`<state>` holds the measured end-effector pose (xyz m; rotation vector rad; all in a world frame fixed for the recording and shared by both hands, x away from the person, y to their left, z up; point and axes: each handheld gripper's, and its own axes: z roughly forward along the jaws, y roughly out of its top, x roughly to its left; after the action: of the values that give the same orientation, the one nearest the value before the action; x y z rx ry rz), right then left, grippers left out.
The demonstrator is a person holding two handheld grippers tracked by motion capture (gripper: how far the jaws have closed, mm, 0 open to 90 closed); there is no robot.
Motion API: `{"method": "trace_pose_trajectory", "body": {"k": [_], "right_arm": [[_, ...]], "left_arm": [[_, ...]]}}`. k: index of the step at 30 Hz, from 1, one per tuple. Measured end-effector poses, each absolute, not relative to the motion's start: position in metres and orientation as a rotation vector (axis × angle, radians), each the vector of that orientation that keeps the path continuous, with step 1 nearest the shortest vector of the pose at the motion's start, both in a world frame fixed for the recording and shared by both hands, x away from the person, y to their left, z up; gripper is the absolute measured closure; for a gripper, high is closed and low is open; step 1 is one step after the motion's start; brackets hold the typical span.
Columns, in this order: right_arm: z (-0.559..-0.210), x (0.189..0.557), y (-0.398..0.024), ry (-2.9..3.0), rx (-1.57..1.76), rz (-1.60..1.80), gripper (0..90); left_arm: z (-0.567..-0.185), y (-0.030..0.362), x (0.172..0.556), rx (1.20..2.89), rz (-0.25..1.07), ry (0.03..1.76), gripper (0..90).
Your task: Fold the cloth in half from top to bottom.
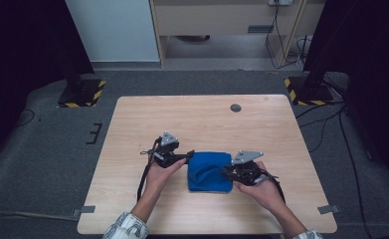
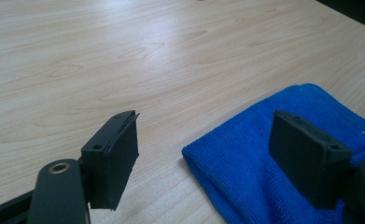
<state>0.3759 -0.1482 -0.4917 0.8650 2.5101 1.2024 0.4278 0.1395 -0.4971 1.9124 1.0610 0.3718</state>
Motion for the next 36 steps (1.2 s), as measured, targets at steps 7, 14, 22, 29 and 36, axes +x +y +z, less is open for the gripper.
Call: {"method": "trace_pose_trajectory", "body": {"k": [7,14,22,29,36], "right_arm": [[-0.501,0.365,-0.151,2.523,0.877,1.178,66.0],[-0.507,0.358,-0.150,2.545,0.861,1.140,57.7],[-0.513,0.354,-0.148,2.570,0.845,1.111,44.5],[-0.508,0.351,-0.146,2.541,0.839,1.143,27.6],[-0.499,0.353,-0.147,2.470,0.837,1.155,22.5]], "left_arm": [[-0.506,0.139,0.423,1.949,0.366,1.060,22.5],[-0.510,0.132,0.411,1.967,0.356,1.033,21.8],[-0.512,0.134,0.398,1.984,0.350,1.017,20.4],[-0.512,0.136,0.396,1.960,0.359,1.046,20.3],[-0.513,0.131,0.388,1.981,0.325,1.016,20.0]]}}
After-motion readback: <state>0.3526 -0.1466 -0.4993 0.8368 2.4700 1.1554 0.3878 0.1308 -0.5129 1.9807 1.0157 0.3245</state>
